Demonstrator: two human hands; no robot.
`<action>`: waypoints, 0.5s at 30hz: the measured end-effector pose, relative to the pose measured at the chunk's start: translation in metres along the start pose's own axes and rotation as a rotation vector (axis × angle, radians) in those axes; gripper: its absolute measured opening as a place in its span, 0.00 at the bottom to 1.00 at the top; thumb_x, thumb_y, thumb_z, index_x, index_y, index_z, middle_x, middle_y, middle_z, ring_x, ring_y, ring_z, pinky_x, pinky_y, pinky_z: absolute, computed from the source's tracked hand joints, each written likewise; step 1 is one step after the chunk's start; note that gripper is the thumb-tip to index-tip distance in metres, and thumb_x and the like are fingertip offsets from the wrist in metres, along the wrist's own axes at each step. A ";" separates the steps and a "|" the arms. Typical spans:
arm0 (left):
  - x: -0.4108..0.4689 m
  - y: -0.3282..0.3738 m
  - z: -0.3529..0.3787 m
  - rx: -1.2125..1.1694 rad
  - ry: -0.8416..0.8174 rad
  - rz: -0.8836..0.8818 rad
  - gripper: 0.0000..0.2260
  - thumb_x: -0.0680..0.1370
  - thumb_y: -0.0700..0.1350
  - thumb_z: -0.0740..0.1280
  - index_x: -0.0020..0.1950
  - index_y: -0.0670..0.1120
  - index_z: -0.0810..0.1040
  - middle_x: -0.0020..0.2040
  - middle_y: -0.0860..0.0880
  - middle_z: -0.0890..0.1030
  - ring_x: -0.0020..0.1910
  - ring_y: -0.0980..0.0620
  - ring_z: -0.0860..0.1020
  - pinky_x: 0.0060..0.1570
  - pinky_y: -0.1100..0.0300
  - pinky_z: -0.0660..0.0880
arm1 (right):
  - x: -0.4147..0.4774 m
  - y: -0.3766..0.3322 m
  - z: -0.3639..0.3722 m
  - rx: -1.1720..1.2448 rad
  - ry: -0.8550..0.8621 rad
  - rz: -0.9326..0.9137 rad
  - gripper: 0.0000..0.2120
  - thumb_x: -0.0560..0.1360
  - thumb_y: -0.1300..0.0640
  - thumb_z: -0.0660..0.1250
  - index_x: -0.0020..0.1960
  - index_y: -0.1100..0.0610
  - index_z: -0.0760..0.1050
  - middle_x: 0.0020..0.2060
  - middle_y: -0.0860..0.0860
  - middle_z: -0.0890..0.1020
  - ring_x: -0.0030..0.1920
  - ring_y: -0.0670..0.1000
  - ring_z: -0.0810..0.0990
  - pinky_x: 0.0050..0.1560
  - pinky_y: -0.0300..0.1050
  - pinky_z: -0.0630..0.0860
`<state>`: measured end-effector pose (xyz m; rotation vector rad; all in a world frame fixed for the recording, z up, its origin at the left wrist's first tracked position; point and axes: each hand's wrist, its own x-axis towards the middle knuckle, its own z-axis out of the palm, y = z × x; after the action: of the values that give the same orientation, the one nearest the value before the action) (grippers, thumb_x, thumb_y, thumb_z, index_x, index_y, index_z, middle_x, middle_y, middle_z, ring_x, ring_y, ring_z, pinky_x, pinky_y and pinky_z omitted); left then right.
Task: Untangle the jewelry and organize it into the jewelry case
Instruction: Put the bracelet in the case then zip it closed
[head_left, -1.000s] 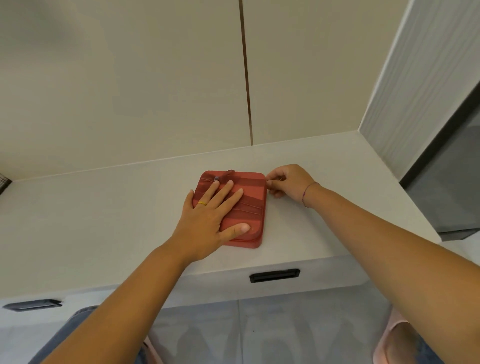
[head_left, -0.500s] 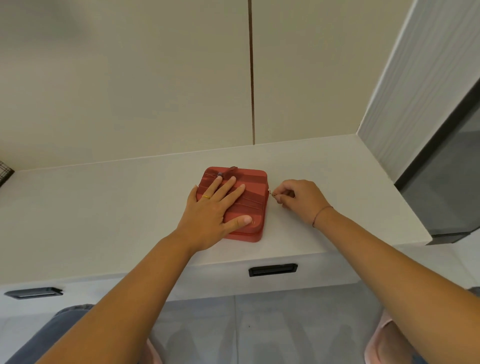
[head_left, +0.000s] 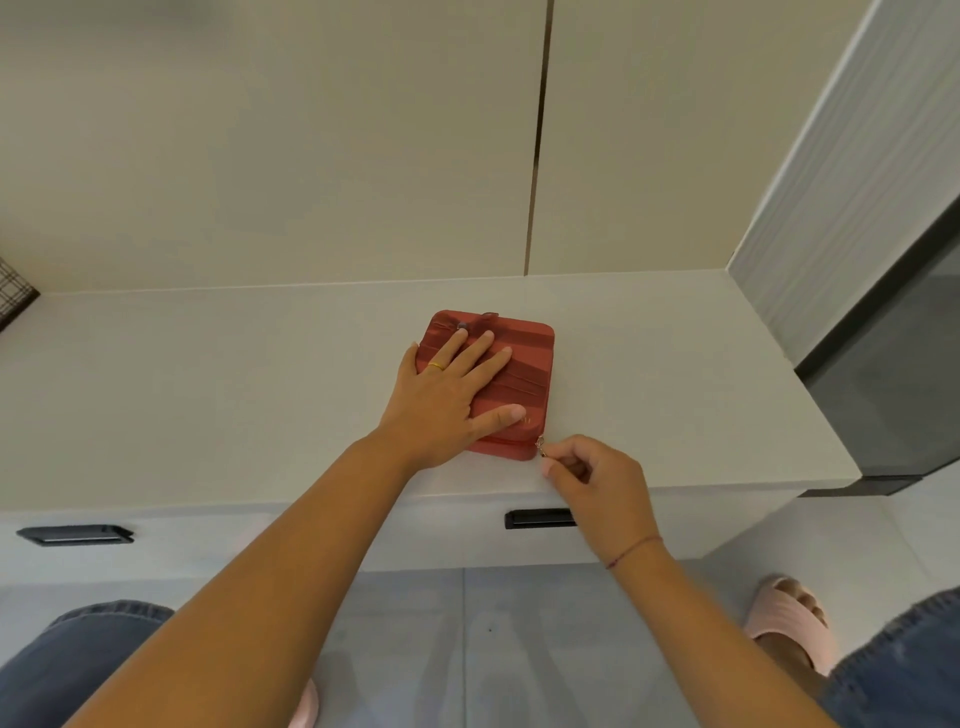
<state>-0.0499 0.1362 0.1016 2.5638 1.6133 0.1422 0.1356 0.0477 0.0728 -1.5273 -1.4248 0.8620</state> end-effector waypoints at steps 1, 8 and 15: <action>0.000 0.000 0.000 0.002 0.001 0.003 0.38 0.69 0.75 0.37 0.77 0.61 0.48 0.79 0.57 0.47 0.78 0.54 0.43 0.74 0.41 0.43 | -0.003 -0.001 0.004 -0.001 0.022 0.003 0.07 0.73 0.66 0.69 0.42 0.54 0.80 0.35 0.44 0.80 0.36 0.38 0.76 0.40 0.27 0.71; 0.000 0.000 0.001 0.013 -0.002 0.007 0.38 0.70 0.75 0.38 0.77 0.61 0.48 0.79 0.57 0.47 0.78 0.54 0.43 0.74 0.41 0.43 | -0.014 -0.007 0.027 0.041 0.087 0.027 0.08 0.72 0.65 0.69 0.42 0.52 0.80 0.35 0.44 0.81 0.37 0.39 0.77 0.41 0.28 0.72; -0.002 -0.001 0.002 -0.001 0.035 0.014 0.39 0.69 0.75 0.38 0.77 0.59 0.50 0.79 0.57 0.49 0.78 0.54 0.45 0.74 0.42 0.42 | -0.013 -0.020 0.065 0.092 0.108 0.015 0.06 0.72 0.65 0.70 0.42 0.54 0.81 0.35 0.44 0.81 0.37 0.39 0.77 0.41 0.28 0.72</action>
<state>-0.0512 0.1348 0.0997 2.5865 1.6073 0.1903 0.0671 0.0428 0.0649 -1.4942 -1.2803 0.8308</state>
